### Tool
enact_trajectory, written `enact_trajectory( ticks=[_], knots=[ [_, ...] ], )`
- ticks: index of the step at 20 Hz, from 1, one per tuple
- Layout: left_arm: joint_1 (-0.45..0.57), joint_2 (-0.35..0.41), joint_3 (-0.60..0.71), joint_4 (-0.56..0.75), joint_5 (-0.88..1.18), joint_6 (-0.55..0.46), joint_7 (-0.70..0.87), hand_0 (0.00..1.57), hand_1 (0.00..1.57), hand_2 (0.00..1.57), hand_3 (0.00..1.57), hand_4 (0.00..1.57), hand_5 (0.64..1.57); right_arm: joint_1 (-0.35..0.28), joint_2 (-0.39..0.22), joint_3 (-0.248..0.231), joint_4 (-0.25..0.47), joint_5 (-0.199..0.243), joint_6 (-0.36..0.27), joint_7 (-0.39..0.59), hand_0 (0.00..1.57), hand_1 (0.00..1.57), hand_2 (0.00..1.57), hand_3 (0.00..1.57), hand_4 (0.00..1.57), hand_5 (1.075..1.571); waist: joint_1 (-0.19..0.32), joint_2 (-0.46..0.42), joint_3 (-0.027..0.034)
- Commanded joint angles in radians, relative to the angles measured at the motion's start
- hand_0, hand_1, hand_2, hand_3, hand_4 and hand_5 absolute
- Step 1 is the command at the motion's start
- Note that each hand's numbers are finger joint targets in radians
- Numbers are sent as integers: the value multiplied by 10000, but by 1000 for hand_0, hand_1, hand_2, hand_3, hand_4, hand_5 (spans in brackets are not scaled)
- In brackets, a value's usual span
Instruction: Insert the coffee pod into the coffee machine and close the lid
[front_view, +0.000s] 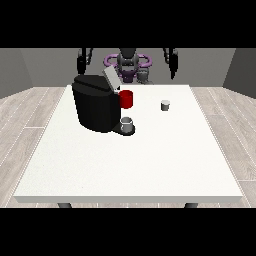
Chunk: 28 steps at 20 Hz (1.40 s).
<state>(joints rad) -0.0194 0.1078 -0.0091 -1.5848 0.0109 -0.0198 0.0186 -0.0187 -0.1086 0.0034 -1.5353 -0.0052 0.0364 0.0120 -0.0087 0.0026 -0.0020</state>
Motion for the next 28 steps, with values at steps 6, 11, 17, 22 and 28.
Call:
enact_trajectory(
  ticks=[6, 11, 17, 22, 28],
  knots=[
    [679, 1881, -349, 350, -1488, -1349, -2298, 0, 0, 0, 0, 0, 1571, 53, -91, -555, 177, -364, 66, -242, 0, 0, 0, 0, 0, 1571, 58, -60, 17],
    [-593, 3186, 204, 1007, -2017, -1786, -1137, 0, 0, 0, 0, 0, 1571, -302, 277, -103, -106, 1319, -1567, -465, 0, 0, 0, 0, 0, 1571, -600, 433, 18],
    [-2318, 3720, 524, 2476, -2500, -2143, -790, 0, 0, 0, 0, 0, 1571, -1093, 504, 227, -15, 1703, -1747, -448, 0, 0, 0, 0, 0, 1571, -1150, 1374, 18],
    [-2848, 3477, 148, 3774, -3480, -1805, -851, 0, 0, 0, 0, 0, 1571, -1099, 676, 374, -53, 1535, -1550, -462, 0, 0, 0, 0, 0, 1571, -1545, 1704, 19],
    [-3757, 3609, 176, 5625, -4283, -1688, -1742, 0, 0, 0, 0, 0, 1571, -1568, 712, 494, 25, 1971, -1777, -68, 0, 0, 0, 0, 0, 1571, -1563, 2212, 16]
  ],
)
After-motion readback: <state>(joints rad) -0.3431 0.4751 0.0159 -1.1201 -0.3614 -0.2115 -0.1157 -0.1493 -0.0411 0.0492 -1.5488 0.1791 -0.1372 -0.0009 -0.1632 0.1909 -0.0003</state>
